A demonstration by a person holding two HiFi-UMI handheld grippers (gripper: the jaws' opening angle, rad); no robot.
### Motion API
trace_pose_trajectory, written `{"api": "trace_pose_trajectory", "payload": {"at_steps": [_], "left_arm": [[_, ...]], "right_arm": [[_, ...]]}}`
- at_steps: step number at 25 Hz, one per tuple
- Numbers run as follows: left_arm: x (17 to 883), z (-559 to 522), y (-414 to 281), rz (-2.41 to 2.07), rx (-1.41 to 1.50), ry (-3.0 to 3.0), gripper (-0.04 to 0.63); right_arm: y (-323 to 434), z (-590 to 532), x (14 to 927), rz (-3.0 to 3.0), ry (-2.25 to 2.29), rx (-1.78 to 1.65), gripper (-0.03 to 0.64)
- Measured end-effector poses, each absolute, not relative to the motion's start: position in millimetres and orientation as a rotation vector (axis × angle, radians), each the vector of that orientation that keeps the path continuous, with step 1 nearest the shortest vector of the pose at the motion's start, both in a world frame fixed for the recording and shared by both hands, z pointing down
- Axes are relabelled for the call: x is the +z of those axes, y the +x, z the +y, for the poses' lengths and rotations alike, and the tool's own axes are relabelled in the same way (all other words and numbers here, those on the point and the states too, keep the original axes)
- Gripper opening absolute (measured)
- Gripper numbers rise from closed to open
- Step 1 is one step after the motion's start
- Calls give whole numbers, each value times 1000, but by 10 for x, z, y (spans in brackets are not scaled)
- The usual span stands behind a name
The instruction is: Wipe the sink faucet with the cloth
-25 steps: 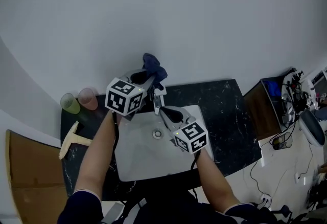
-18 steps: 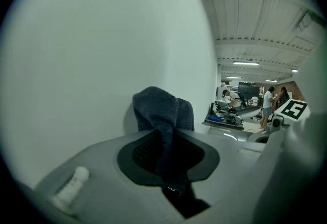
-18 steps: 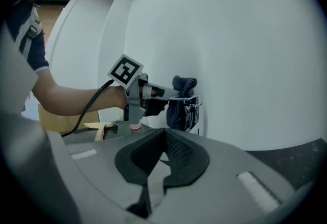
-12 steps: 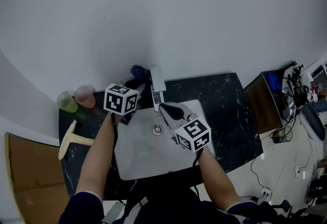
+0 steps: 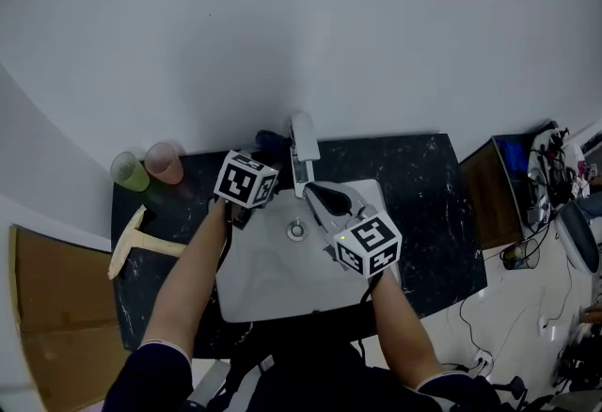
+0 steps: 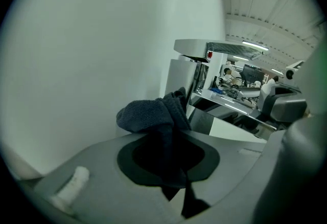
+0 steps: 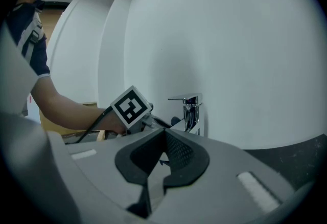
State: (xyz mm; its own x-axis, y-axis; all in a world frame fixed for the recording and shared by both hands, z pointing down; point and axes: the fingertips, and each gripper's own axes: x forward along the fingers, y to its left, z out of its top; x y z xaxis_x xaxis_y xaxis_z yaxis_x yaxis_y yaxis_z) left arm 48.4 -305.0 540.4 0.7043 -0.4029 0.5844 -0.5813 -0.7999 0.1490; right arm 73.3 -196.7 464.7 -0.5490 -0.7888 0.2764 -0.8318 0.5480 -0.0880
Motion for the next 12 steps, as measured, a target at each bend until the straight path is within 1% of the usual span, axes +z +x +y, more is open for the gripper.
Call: {"api": "trace_pose_trajectory", "payload": {"at_steps": [5,12], "left_arm": [[5416,-2787,486,-681,865,2635,60],[5404,-2360,755,-471,797,2731,60]], "right_arm": [[743,-1967,4653,-2576,1373,321,5],[741,-1975,4659,-2585,1381,351,5]]}}
